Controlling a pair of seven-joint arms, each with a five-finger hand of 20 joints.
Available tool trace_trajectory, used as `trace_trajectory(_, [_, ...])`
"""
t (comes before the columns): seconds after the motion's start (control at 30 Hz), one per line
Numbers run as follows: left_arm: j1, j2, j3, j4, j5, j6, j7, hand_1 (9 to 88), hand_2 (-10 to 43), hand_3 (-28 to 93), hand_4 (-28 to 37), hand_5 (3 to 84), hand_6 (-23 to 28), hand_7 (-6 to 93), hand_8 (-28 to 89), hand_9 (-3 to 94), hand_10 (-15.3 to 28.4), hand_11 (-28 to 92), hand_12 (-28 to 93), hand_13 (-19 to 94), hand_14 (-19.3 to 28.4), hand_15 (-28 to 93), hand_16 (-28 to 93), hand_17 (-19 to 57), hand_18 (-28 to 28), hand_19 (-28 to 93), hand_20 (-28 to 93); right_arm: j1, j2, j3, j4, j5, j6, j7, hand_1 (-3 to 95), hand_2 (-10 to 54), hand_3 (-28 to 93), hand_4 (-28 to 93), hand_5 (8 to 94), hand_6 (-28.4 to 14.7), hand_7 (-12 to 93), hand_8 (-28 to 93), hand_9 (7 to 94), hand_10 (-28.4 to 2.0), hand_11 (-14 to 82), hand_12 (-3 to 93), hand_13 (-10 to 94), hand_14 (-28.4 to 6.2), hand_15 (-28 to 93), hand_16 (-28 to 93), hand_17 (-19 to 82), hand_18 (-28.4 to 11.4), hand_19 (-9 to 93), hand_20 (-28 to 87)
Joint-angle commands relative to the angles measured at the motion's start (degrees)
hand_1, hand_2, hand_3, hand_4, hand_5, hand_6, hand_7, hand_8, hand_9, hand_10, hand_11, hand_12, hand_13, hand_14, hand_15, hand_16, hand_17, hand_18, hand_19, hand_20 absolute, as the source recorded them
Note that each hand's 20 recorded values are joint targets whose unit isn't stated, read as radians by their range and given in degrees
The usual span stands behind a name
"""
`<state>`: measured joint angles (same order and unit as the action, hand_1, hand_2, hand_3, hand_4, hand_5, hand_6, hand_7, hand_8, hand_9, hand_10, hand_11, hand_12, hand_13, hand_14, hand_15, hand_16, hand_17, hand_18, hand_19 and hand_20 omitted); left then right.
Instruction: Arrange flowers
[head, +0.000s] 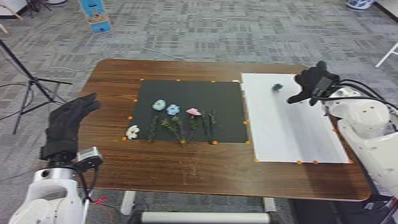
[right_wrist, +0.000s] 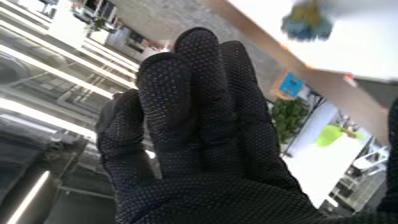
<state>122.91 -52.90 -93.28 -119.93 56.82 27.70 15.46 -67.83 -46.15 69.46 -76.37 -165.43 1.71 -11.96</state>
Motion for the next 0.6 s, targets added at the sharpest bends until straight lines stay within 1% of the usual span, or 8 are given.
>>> trace_trajectory(0.03, [0.2,-0.78,0.07,-0.72,0.18,0.35,0.19,24.9,16.3,71,-28.3,49.8,3.8,15.7,-9,51.3,13.3,20,10,37,12.6,11,-2,7.0,7.7,5,16,-0.2,-2.9,1.7,2.3,-4.5,0.2,-2.4,12.4,-9.5,65,-24,59.3,-3.2,20,-6,69.2,-15.6,36.3,33.0,63,-16.9,63,42,26,-26.5,73,68])
trace_trajectory(0.1, [0.5,-1.0,-0.01,-0.87,0.08,0.5,0.29,24.9,16.4,71,-28.3,49.8,3.8,15.7,-9,51.3,13.3,20,10,37,12.7,11,-2,7.1,7.7,5,16,-0.7,-3.2,2.6,2.8,-6.2,-0.9,-3.0,12.6,-9.5,65,-24,59.6,-3.1,20,-6,69.4,-15.6,36.5,33.0,63,-16.8,63,42,26,-26.6,73,68])
trace_trajectory(0.2, [1.1,-1.18,-0.23,-1.16,0.07,0.63,0.31,24.9,16.5,71,-28.3,49.8,3.8,15.7,-9,51.3,13.2,20,10,37,12.6,11,-2,7.0,7.7,5,16,-2.3,-2.8,3.9,3.2,-8.0,-0.9,-3.3,14.2,-9.5,66,-24,60.3,-2.9,20,-6,69.8,-15.5,37.0,33.1,63,-16.6,64,42,27,-26.5,73,68])
trace_trajectory(0.3, [1.8,-1.65,-0.51,-1.49,-0.01,1.03,0.32,24.9,16.5,71,-28.3,49.8,3.8,15.6,-9,51.3,13.2,20,10,37,12.6,11,-2,7.0,7.7,5,16,-3.5,-3.1,5.4,3.8,-10.0,-1.1,-3.4,16.7,-9.5,66,-24,61.4,-2.6,21,-6,70.5,-15.1,37.5,33.1,64,-16.3,64,41,27,-26.3,73,68])
trace_trajectory(0.33, [2.4,-1.83,-0.79,-1.75,-0.04,1.15,0.45,24.9,16.5,71,-28.3,49.8,3.8,15.7,-9,51.3,13.2,20,10,37,12.7,11,-2,7.0,7.7,5,16,-3.7,-3.1,5.7,4.0,-10.4,-1.4,-3.4,17.4,-9.5,67,-24,62.0,-2.4,21,-6,70.7,-14.8,37.7,33.1,64,-16.2,64,41,27,-26.3,74,68])
trace_trajectory(0.4, [2.5,-2.04,-0.88,-1.84,-0.03,1.13,0.37,24.9,16.5,71,-28.3,49.7,3.8,15.8,-9,51.3,13.2,20,10,37,12.7,11,-2,7.0,7.7,5,16,-4.5,-3.1,6.5,4.1,-11.2,-1.8,-2.9,19.0,-9.5,67,-24,62.5,-2.3,21,-7,71.1,-14.6,38.2,33.1,65,-16.1,64,41,28,-26.3,74,68])
trace_trajectory(0.47, [2.2,-2.0,-0.72,-1.72,0.0,1.08,0.1,24.9,16.4,71,-28.3,49.8,3.8,15.8,-9,51.3,13.3,20,10,37,12.7,11,-2,7.0,7.7,5,16,-5.4,-3.4,7.4,4.1,-11.7,-2.2,-2.3,20.4,-9.5,67,-23,63.0,-2.2,22,-7,71.8,-14.4,38.4,33.1,65,-15.8,64,41,28,-26.2,74,68])
trace_trajectory(0.6, [2.0,-2.06,-0.62,-1.66,-0.1,1.05,0.13,24.9,16.5,71,-28.3,49.8,3.8,15.6,-9,51.4,13.3,20,10,37,12.7,11,-2,7.0,7.7,5,16,-5.4,-4.2,7.1,5.4,-13.4,-2.3,-1.0,23.0,-9.5,67,-23,63.9,-1.7,22,-7,72.6,-14.2,38.8,33.2,66,-15.3,65,41,29,-25.9,75,68])
